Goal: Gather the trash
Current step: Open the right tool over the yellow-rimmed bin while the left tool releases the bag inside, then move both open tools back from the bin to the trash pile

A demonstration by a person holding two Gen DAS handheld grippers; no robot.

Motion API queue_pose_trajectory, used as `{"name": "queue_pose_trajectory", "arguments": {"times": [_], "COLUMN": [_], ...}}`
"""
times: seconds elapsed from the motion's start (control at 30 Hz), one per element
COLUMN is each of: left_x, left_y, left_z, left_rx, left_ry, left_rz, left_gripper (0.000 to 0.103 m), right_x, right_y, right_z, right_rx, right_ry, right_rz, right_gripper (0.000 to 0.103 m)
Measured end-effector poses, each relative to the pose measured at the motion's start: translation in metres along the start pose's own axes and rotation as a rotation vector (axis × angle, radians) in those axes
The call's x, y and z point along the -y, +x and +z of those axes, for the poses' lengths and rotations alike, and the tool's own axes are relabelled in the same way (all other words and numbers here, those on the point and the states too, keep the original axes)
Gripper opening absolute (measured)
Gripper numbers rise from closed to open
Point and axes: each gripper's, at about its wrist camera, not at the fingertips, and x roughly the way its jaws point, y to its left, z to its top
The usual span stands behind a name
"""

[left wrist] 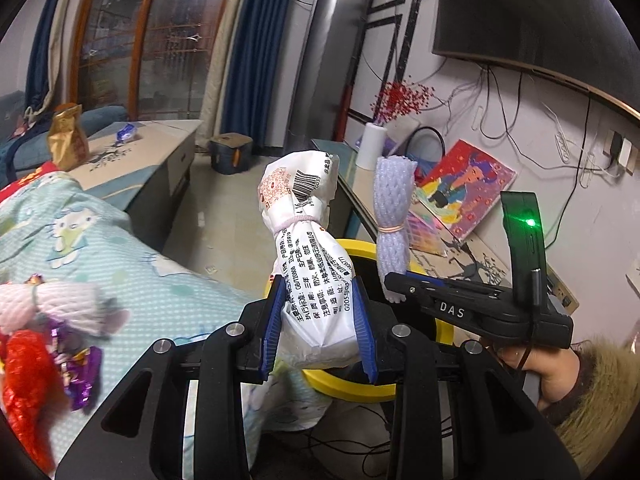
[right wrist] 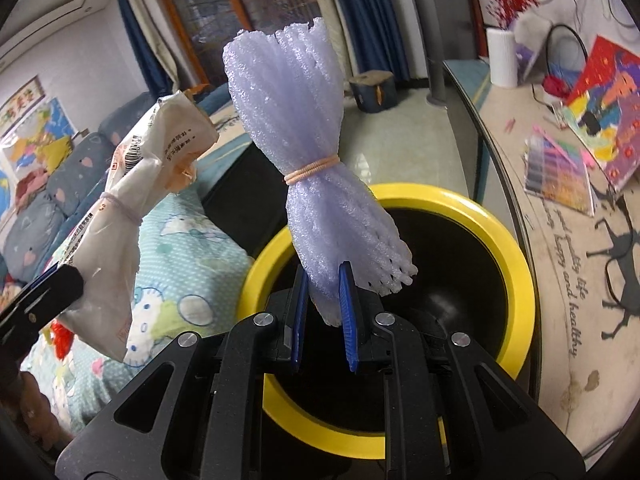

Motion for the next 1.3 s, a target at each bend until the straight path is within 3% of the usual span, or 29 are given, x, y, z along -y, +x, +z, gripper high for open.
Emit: {"name": "queue_pose_trajectory", "arguments": {"times": [0.3, 0.4, 0.43, 0.47, 0.53, 0.6, 0.67, 0.7, 0.83, 1.3], "left_x": [0.009, 0.012, 0.012, 0.013, 0.015, 0.016, 0.016, 0.016, 0.012, -0.023], "left_y": [0.043, 0.054, 0.058, 0.061, 0.066, 0.064, 0.060, 0.056, 0.042, -0.018], "left_z": [-0.004, -0.002, -0.001, 0.000, 0.000, -0.002, -0.004, -0.006, -0.011, -0.013], "left_rx": [-0.063, -0.061, -0.057, -0.056, -0.051, -0.038, -0.026, -0.018, -0.002, 0.091], "left_ry": [0.013, 0.004, 0.002, 0.001, -0.003, -0.015, -0.019, -0.015, -0.025, -0.057], "left_rz": [-0.020, -0.033, -0.037, -0.040, -0.038, -0.035, -0.032, -0.027, -0.017, 0.105], "left_gripper": [0.032, 0.035, 0.039, 0.047, 0.065, 0.073, 0.089, 0.091, 0.096, 0.096], "right_x": [0.027, 0.034, 0.036, 0.039, 0.042, 0.048, 0.052, 0.054, 0.056, 0.002], "right_y": [0.010, 0.012, 0.012, 0.011, 0.010, 0.010, 0.008, 0.007, 0.004, -0.006], "right_z": [-0.005, -0.006, -0.007, -0.008, -0.009, -0.010, -0.010, -0.010, -0.010, -0.005], "right_rx": [-0.043, -0.047, -0.044, -0.039, -0.036, -0.035, -0.025, -0.020, 0.000, 0.047], "right_ry": [0.073, 0.088, 0.097, 0.105, 0.122, 0.143, 0.162, 0.168, 0.178, 0.031], "right_rz": [0.005, -0.003, -0.015, -0.025, -0.044, -0.068, -0.079, -0.087, -0.108, -0.069], "right_gripper": [0.014, 0.028, 0.040, 0.045, 0.048, 0.050, 0.052, 0.053, 0.061, 0.066]}}
